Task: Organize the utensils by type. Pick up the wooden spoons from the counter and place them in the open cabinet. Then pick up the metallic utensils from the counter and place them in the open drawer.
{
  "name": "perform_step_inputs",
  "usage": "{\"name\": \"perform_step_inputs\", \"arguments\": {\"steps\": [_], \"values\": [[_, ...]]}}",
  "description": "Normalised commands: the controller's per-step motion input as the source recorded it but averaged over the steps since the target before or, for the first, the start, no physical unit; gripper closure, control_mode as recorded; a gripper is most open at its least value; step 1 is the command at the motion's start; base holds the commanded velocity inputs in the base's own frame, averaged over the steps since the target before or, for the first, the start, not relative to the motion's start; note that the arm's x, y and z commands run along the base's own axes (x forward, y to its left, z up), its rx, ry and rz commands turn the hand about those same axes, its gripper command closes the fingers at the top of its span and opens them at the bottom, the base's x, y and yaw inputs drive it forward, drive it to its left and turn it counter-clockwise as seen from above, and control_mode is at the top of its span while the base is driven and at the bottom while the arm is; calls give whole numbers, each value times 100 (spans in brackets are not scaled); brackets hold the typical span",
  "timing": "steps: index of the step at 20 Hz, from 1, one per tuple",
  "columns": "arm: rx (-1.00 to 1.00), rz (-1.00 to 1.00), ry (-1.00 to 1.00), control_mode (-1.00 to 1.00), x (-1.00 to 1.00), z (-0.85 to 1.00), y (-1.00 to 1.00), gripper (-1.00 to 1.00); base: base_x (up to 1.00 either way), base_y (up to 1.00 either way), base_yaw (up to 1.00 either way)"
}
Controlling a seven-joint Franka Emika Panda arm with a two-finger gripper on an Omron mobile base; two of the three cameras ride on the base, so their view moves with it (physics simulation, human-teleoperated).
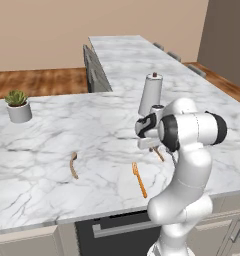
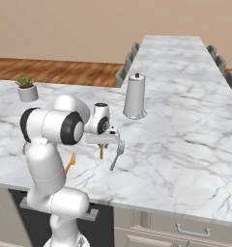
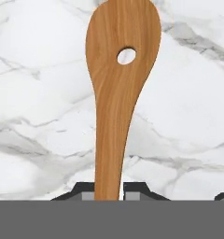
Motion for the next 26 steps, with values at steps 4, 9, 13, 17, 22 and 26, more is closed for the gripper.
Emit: {"name": "perform_step_inputs", "arguments": {"steps": [4,9,13,17,22,26], "values": [[0,28,8,-100,-21,72,-2,100,0,0,0],[0,48,1,-100,-45,86,0,100,0,0,0],[0,58,-5,-100,-73,64,0,100,0,0,0],[0,53,-21,-100,-76,57,4,100,0,0,0],[0,42,-22,-100,-71,50,14,100,0,0,0],[0,19,-18,-100,-63,48,20,100,0,0,0]]}}
